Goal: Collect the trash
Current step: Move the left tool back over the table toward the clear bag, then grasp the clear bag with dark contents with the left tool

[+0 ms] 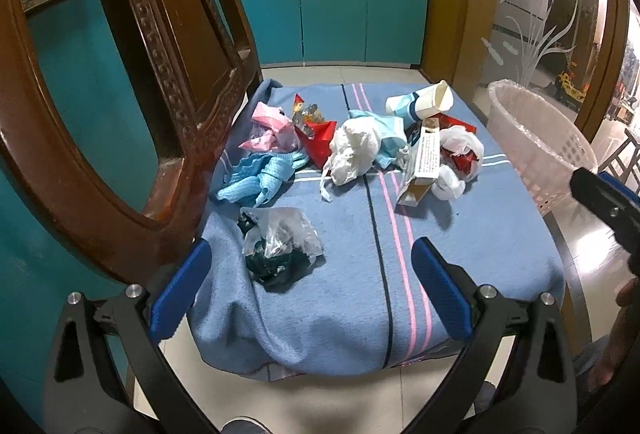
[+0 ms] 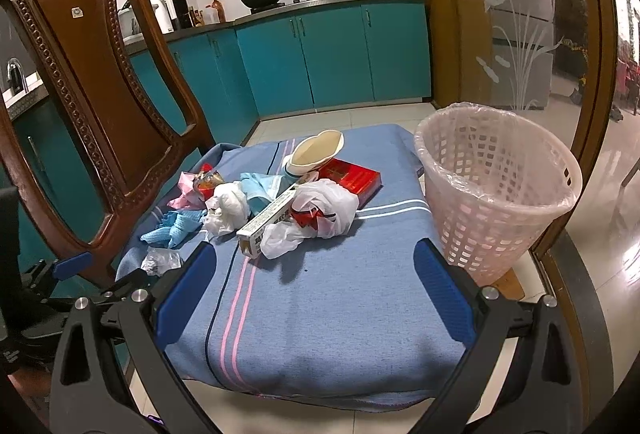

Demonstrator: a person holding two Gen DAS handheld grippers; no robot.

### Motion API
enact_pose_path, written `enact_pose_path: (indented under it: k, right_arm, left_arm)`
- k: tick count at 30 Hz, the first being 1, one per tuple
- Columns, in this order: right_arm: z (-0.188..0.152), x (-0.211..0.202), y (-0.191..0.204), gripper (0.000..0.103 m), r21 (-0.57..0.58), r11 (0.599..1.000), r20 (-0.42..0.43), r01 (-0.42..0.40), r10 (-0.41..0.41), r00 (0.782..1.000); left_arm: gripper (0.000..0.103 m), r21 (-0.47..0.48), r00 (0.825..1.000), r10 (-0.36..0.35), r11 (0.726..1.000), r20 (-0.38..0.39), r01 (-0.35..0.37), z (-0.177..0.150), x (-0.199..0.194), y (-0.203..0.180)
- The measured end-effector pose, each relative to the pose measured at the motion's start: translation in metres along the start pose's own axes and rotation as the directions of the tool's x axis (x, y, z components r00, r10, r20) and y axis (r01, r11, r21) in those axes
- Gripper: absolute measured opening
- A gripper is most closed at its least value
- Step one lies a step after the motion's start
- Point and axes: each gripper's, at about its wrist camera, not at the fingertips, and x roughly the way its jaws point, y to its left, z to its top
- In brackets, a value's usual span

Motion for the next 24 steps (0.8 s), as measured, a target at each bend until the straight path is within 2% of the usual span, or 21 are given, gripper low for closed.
enact_pose_path:
  k: [7, 13, 16, 18, 20, 22, 23, 24]
  right_arm:
    - [0.0, 0.001, 0.002, 0.097, -0.002, 1.0, -0.006, 0.0, 0.0, 1.0]
    - [-0.001, 0.003, 0.003, 0.097, -0.004, 1.0, -0.014, 0.002, -0.002, 1.0]
    - [-0.001, 0.004, 0.003, 0.097, -0.007, 1.0, -0.016, 0.007, -0.007, 1.0]
    - [0.0, 0.006, 0.004, 0.097, -0.015, 1.0, -0.018, 0.013, -0.013, 1.0]
    - [0.0, 0.009, 0.004, 0.097, -0.021, 1.0, -0.025, 0.019, -0.02, 0.999]
    - [0.001, 0.014, 0.003, 0.097, -0.024, 0.999, -0.032, 0.023, -0.024, 0.999]
    - [0.002, 0.016, 0.001, 0.097, -0.024, 0.999, -0.037, 0.024, -0.025, 0.999]
    - [0.003, 0.02, 0.0, 0.097, -0.023, 0.999, -0.041, 0.026, -0.027, 0.999]
  left_arm:
    - [0.1, 0.004, 0.998, 0.053, 0.999, -0.039, -0.053, -0.003, 0.02, -0.006]
    - [0.1, 0.016, 0.99, 0.117, 0.993, -0.085, -0.116, 0.003, 0.051, -0.012]
    - [0.1, 0.011, 0.979, 0.166, 0.986, -0.117, -0.166, 0.006, 0.07, -0.01]
    - [0.1, 0.022, 0.966, 0.205, 0.979, -0.161, -0.204, 0.006, 0.087, -0.009]
    - [0.098, 0.037, 0.958, 0.211, 0.977, -0.195, -0.208, 0.003, 0.099, -0.01]
    - [0.09, 0.033, 0.952, 0.193, 0.981, -0.238, -0.191, 0.001, 0.109, -0.009]
    - [0.081, 0.021, 0.951, 0.171, 0.985, -0.259, -0.172, -0.002, 0.113, -0.007]
    - [0.063, 0.008, 0.955, 0.147, 0.989, -0.256, -0.15, -0.002, 0.111, -0.005]
